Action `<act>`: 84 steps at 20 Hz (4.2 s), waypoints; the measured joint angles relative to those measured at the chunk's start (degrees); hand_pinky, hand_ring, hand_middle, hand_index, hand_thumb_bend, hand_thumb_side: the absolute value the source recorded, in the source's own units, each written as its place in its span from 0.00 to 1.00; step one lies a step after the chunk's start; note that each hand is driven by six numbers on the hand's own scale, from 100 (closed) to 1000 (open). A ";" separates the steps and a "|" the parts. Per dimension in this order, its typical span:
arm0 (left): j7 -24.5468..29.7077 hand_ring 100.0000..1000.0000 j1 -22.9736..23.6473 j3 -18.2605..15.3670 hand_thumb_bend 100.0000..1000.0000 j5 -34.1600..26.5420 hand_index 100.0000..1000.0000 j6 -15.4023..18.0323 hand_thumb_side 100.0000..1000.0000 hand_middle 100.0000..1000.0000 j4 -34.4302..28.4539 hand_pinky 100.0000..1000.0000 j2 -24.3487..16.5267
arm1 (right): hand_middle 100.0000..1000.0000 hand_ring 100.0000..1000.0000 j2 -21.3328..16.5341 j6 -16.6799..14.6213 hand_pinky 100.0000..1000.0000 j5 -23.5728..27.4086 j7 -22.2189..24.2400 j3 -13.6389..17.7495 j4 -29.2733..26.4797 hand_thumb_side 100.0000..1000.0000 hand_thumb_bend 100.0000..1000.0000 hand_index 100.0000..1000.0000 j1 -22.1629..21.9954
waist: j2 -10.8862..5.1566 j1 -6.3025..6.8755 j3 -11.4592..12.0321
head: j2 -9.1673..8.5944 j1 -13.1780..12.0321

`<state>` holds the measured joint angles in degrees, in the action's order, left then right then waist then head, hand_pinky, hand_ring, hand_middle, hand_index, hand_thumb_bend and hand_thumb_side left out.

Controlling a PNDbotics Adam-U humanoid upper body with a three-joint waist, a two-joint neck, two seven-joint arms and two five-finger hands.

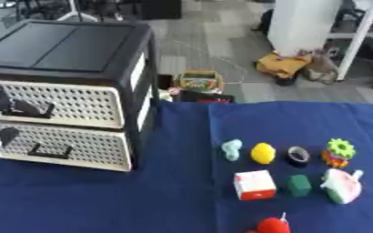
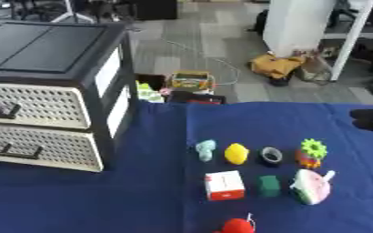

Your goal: Pick up objects from table and place into drawer.

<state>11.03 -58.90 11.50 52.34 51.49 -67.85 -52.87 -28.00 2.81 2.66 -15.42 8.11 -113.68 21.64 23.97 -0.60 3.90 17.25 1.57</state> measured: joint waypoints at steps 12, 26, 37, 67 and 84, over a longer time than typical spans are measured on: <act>-5.83 0.00 -1.03 0.38 0.00 3.17 0.82 0.28 1.00 0.00 2.18 0.00 0.86 | 0.39 0.67 0.04 0.15 0.69 0.02 0.19 0.02 0.00 1.00 0.00 0.82 -0.02 | 0.09 -0.09 -0.05 | -0.25 0.02; 0.50 0.00 -1.64 -1.49 0.00 -3.45 0.82 -0.05 1.00 0.00 4.85 0.00 1.54 | 0.38 0.67 0.05 0.08 0.69 0.02 0.51 0.02 0.00 1.00 0.00 0.83 -0.02 | 0.76 -0.25 -0.05 | -0.49 0.01; 3.56 0.00 -2.04 -1.86 0.00 -5.88 0.79 -2.67 1.00 0.00 6.13 0.00 2.02 | 0.38 0.67 0.05 0.16 0.69 0.02 0.90 0.02 0.00 1.00 0.00 0.83 -0.01 | 0.87 -0.34 0.19 | -0.51 0.02; 14.24 0.00 -0.93 -1.74 0.00 -20.28 0.73 -13.34 1.00 0.00 6.26 0.00 2.61 | 0.38 0.67 1.03 0.22 0.69 0.49 0.75 0.65 0.00 1.00 0.00 0.83 -0.54 | -0.28 -0.61 0.65 | -1.20 -7.91; 15.16 0.00 0.96 -1.34 0.00 -21.37 0.71 -14.26 1.00 0.00 4.61 0.00 2.60 | 0.39 0.68 1.56 0.12 0.69 0.99 0.36 0.69 0.00 1.00 0.00 0.83 -0.76 | -1.37 -0.63 0.85 | -1.15 -7.16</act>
<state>26.20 -57.94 10.16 30.97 37.23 -63.24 -50.27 -26.44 2.93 3.65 -15.06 8.81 -113.68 20.88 22.59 -1.23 4.76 16.09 -5.59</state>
